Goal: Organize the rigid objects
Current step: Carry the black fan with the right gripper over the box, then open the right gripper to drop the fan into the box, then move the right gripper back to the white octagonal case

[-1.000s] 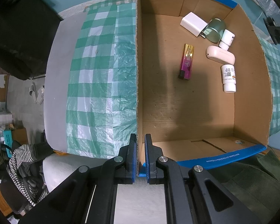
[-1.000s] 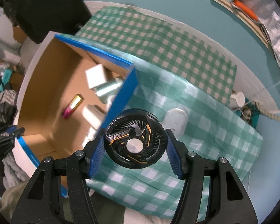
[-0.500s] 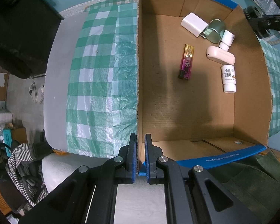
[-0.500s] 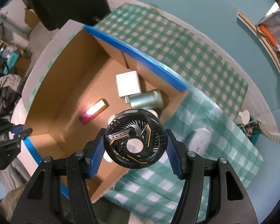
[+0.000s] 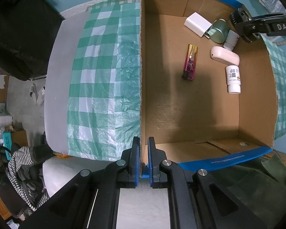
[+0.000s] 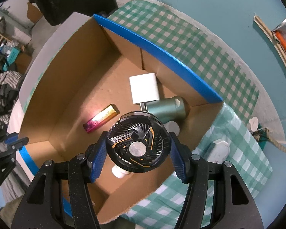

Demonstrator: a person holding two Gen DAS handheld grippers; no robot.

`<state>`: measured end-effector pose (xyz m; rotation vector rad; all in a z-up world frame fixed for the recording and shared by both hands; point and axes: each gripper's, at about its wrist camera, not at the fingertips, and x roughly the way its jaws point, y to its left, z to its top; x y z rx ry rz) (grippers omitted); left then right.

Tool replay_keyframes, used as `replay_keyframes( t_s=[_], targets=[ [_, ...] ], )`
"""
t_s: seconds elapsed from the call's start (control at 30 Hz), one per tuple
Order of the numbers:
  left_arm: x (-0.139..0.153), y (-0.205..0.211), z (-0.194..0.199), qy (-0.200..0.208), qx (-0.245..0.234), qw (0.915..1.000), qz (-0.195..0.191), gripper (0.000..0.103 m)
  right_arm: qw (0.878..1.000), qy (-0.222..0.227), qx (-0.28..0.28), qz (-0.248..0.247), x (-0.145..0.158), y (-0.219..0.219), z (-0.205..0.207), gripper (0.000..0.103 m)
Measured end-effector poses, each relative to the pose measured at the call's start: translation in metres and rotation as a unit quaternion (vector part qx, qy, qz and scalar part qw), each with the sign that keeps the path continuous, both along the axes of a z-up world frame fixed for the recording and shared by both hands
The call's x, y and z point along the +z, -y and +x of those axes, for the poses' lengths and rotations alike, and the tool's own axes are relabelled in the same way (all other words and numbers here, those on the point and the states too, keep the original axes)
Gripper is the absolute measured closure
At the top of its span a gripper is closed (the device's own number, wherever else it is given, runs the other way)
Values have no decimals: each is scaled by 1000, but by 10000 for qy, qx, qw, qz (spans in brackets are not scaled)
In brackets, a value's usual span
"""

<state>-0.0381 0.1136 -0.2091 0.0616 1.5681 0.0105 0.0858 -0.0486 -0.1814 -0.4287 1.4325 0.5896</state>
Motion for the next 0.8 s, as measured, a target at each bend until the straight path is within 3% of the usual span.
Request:
replay_keyframes(
  t_s=[0.3,0.47,0.57,0.8],
  targets=[
    [0,0,0,2,-16,10000,1,95,10000,4,-78,4,0,9,1,41],
    [0,-1,0,0,0,10000,-3,95,9997,50,-188,155,12,21,-1,41],
    [0,0,0,-8,2,10000,-7,95,9991,132,-308,277,24,31,0,33],
    [0,0,1,-16,-15,10000,16,95,9968,207,-626,456,41,56,6,33]
  ],
)
